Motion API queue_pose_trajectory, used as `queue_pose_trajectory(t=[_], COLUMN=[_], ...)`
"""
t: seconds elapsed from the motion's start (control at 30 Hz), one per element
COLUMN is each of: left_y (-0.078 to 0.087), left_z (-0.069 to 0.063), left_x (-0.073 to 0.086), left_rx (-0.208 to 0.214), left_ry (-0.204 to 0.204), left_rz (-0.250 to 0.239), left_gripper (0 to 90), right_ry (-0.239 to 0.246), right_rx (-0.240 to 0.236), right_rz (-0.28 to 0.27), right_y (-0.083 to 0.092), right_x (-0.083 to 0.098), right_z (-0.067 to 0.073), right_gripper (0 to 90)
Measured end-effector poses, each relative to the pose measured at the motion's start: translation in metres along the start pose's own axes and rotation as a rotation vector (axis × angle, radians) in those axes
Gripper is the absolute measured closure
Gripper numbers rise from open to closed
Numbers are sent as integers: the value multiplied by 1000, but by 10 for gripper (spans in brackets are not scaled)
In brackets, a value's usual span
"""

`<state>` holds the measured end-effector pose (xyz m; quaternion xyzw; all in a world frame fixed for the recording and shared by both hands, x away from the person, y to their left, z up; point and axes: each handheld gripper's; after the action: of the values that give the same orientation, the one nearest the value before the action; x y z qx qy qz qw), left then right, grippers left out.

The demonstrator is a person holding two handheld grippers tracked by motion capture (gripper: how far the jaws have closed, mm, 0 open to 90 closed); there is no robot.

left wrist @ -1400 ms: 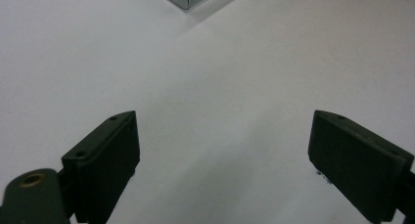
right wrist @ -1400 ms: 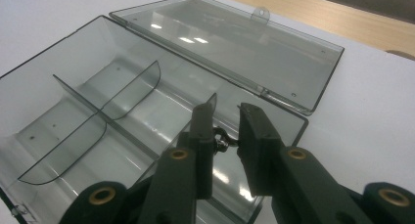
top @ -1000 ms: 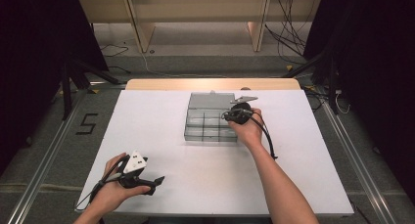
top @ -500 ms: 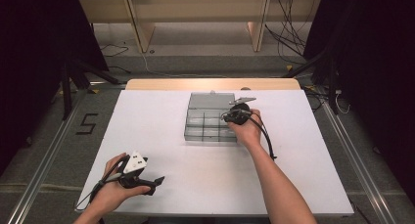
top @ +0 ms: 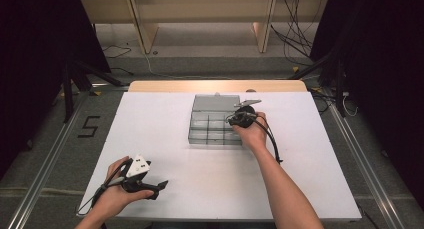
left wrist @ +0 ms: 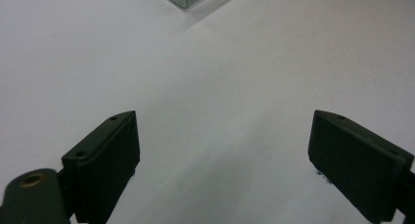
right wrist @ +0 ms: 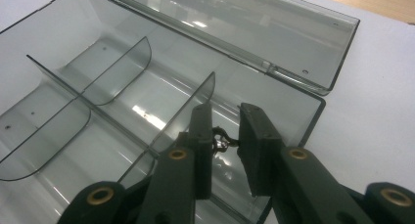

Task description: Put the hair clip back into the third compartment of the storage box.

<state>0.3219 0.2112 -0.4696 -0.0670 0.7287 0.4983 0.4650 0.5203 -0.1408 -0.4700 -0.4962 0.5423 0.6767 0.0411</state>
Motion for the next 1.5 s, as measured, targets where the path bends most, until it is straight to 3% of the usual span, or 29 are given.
queue_pose_trajectory(t=[0.27, 0.6, 1.07, 1.5], left_y=[0, 0, 0, -1], left_z=[0, 0, 0, -1], left_x=[0, 0, 0, 1], left_rx=[0, -2, -3, -6], left_ry=[-1, -1, -1, 3], left_rz=[1, -1, -2, 0], left_gripper=[113, 113, 114, 115], right_ry=[-3, -19, -39, -33], right_rx=[-5, -5, -27, -28], right_rz=[-4, -38, -73, -84], right_y=[0, 7, 32, 55], right_x=[0, -2, -4, 15], right_z=[0, 0, 1, -2], right_gripper=[746, 613, 465, 378])
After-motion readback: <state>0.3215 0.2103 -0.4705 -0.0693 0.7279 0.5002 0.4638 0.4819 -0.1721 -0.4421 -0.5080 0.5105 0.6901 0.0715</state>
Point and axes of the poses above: each handheld gripper's, and its own axes: y roughly backward along the jaws, x roughly out of its underside, z roughly to its left, and after that the axes turned 9 degrees about y, right-handed
